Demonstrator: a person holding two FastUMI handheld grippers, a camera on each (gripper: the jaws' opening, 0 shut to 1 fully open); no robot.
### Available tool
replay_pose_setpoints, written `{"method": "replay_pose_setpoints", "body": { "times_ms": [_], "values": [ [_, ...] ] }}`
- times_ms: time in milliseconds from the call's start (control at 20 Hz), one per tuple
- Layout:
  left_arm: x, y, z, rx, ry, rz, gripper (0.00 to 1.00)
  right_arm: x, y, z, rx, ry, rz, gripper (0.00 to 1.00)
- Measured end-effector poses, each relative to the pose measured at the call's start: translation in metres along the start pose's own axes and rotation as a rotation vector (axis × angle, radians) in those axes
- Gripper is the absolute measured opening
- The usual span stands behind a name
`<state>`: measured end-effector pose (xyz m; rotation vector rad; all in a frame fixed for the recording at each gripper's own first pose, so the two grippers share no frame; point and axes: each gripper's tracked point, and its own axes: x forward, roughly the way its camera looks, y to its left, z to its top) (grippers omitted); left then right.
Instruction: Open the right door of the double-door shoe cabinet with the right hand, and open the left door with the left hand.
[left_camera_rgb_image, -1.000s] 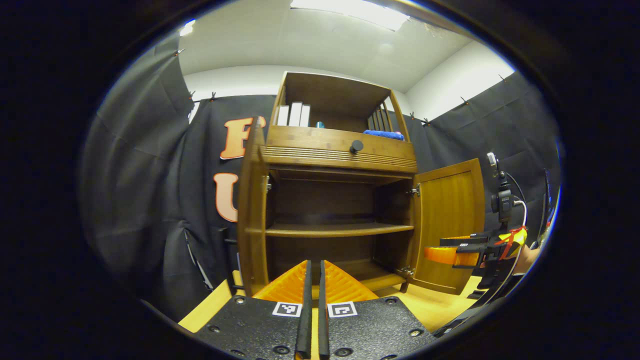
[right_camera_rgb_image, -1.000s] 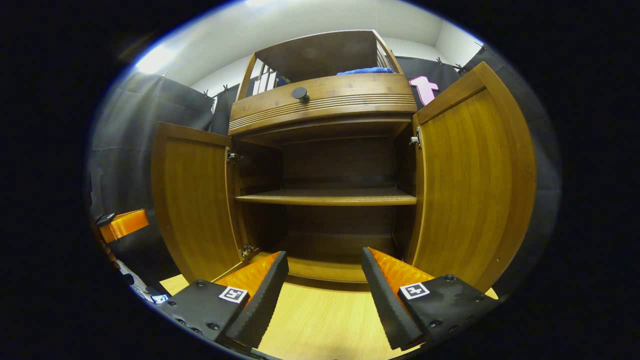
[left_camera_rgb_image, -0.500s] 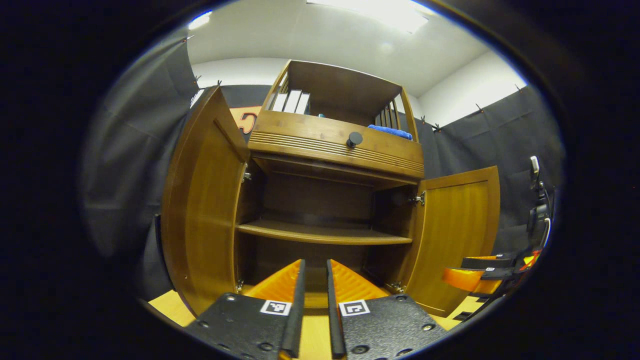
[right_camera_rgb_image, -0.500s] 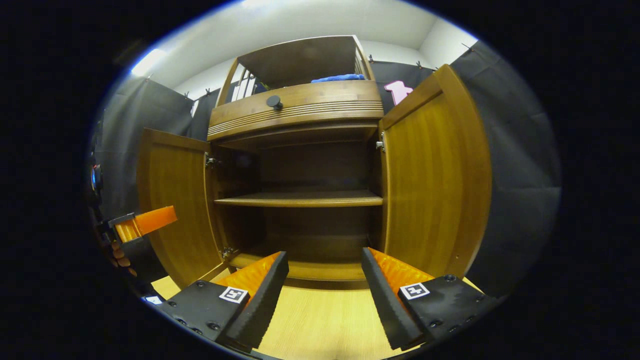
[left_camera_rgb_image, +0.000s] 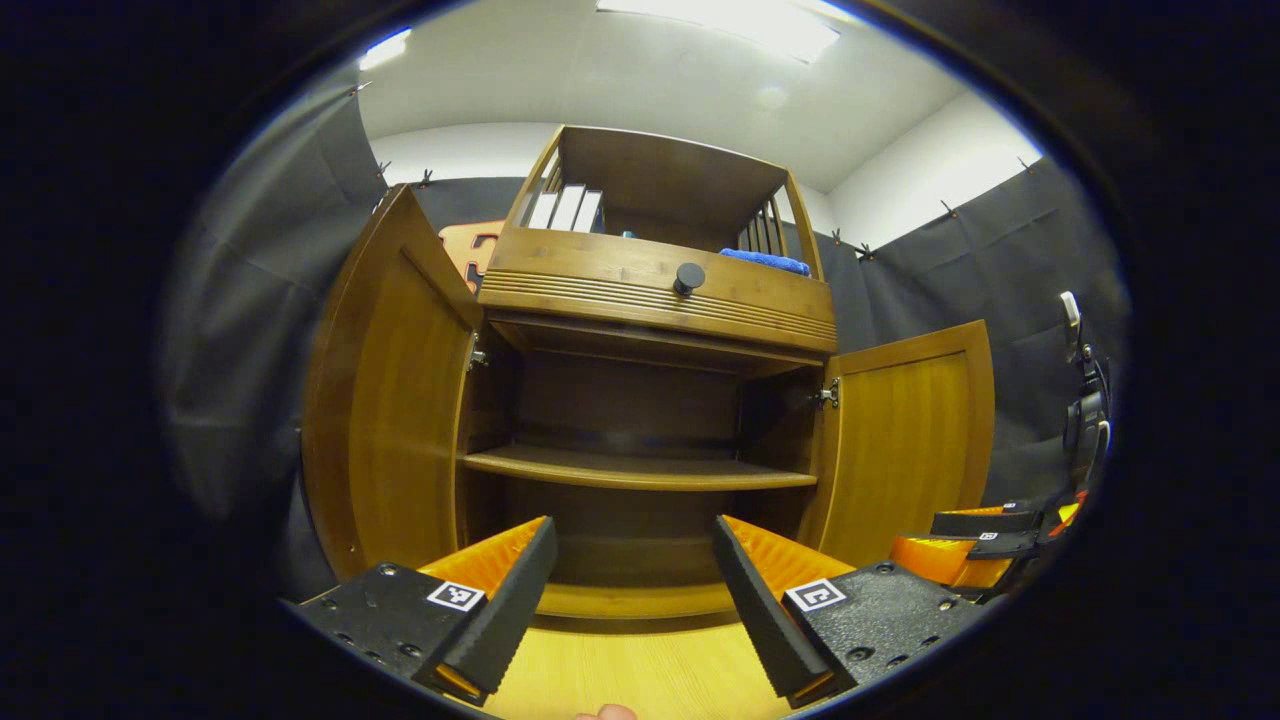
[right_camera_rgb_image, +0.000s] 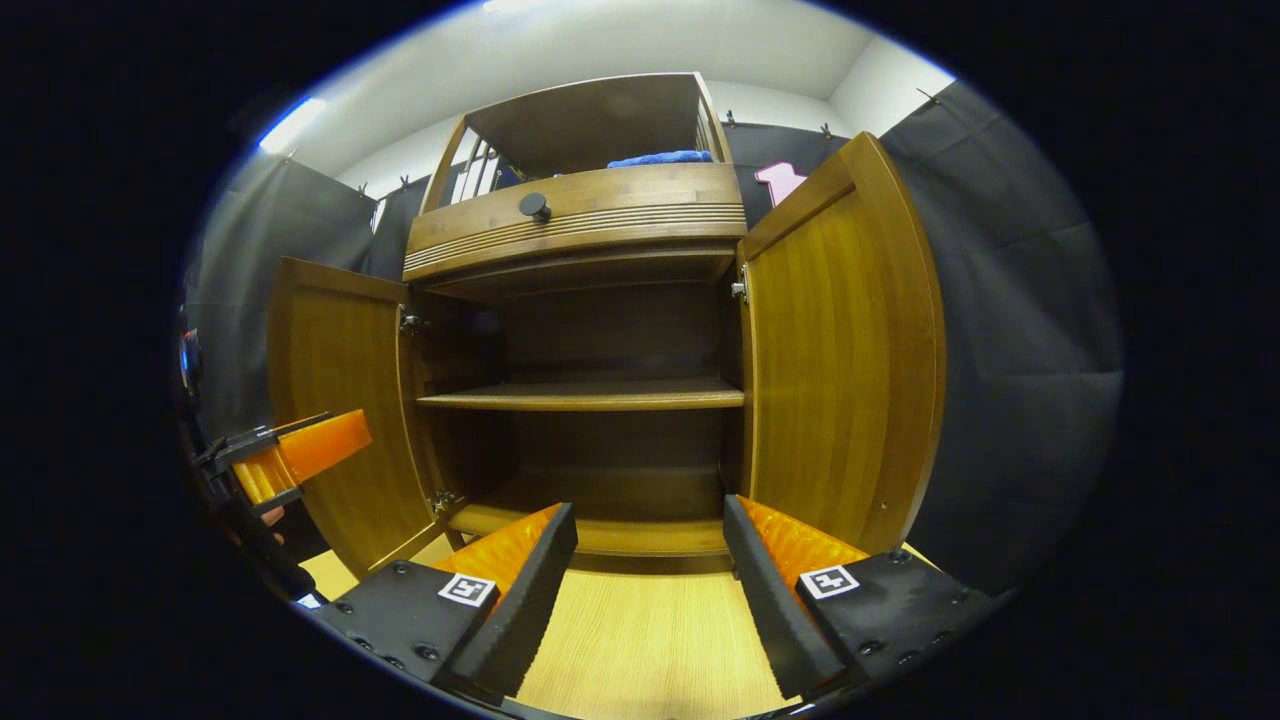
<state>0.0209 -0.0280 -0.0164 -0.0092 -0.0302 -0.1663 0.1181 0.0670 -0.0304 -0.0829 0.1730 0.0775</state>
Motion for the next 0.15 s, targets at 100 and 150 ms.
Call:
{"method": "replay_pose_setpoints", "body": {
  "times_ms": [100, 150],
  "values": [
    [-0.0013, 0.0059, 0.0023, -0.009, -0.005, 0.019, 0.92, 0.0006, 0.0033, -0.0021, 0.001, 0.005, 0.008, 0.95],
    [-0.0030, 0.0084, 0.0039, -0.012, -0.007, 0.024, 0.91, 0.0004, 0.0046, -0.0024, 0.001, 0.007, 0.011, 0.95]
  ]
}}
